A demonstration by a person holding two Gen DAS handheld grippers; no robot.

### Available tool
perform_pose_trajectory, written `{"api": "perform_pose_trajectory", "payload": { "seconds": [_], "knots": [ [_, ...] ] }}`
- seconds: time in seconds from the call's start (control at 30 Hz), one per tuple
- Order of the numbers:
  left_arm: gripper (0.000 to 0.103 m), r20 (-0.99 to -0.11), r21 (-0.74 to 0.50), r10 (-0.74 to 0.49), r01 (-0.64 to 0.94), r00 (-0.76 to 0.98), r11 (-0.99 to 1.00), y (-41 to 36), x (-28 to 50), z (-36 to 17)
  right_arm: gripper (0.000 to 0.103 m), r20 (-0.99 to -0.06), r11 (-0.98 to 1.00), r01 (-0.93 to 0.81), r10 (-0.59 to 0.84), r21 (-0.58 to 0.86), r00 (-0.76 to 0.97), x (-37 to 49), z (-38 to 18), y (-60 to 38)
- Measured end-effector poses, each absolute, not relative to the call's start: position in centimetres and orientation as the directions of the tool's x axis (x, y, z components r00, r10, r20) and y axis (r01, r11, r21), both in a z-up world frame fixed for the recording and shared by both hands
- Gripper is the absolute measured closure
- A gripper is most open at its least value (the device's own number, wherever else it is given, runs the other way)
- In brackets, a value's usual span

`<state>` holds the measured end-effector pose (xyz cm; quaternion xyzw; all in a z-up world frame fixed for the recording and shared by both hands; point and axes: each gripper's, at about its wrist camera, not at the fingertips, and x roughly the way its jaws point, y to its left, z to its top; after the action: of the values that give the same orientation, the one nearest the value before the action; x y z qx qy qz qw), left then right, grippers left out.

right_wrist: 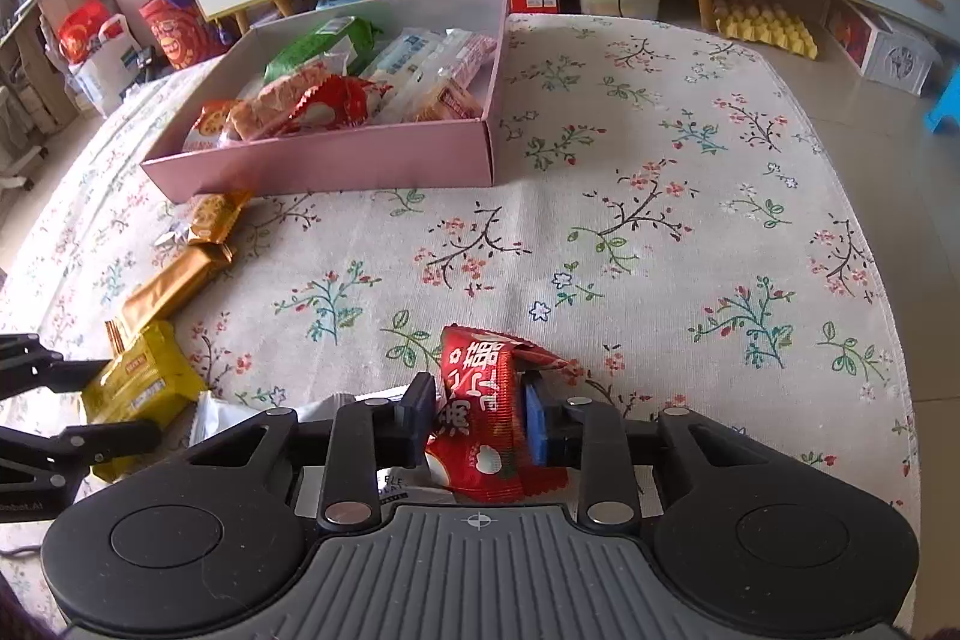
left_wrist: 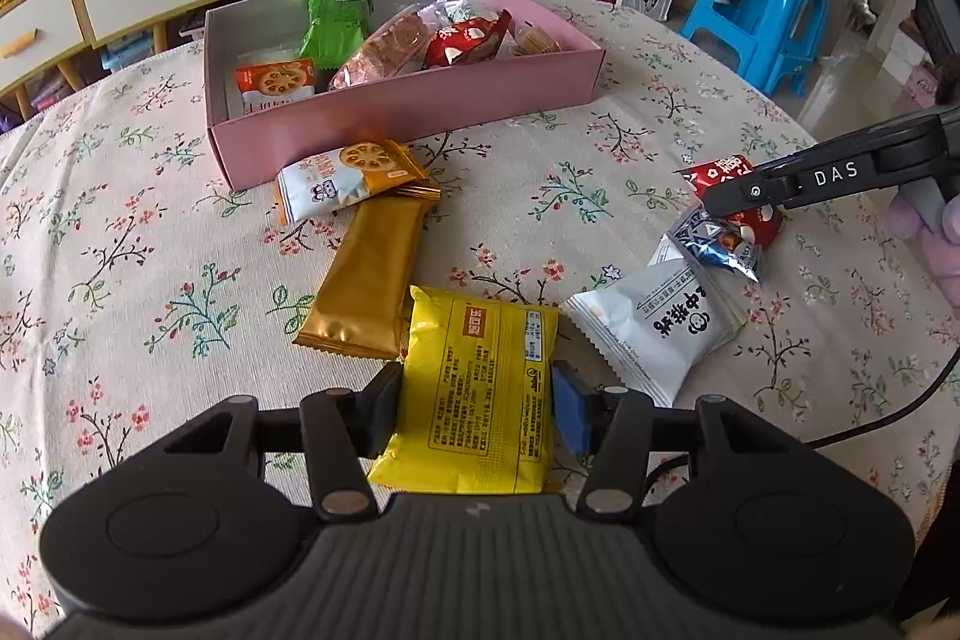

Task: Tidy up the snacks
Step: 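Lift the yellow packet with left tool while right tool lifts red-and-white packet toward box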

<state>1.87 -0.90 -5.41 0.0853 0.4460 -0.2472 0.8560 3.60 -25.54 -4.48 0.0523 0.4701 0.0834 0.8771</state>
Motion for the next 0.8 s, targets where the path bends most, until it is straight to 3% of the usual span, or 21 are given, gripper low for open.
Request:
{"api": "perform_pose_trajectory", "payload": {
  "seconds": [0.27, 0.6, 0.8],
  "knots": [
    [0.055, -0.8, -0.105, -0.368, 0.494, 0.474, 0.863, -0.6, 1.9, -4.8, 0.077, -0.808, 0.975, -0.073, 0.216, 0.211, 0.548, 3.6, -4.1, -26.2],
    [0.055, -0.807, -0.11, -0.361, 0.481, 0.467, 0.87, -0.5, 2.0, -4.7, 0.07, -0.824, 0.975, -0.072, 0.216, 0.21, 0.524, 3.8, -5.1, -26.1],
    [0.055, -0.802, -0.12, -0.373, 0.486, 0.466, 0.866, -0.5, 1.9, -4.5, 0.074, -0.822, 0.978, -0.08, 0.205, 0.192, 0.531, 3.9, -5.2, -25.8]
  ]
}}
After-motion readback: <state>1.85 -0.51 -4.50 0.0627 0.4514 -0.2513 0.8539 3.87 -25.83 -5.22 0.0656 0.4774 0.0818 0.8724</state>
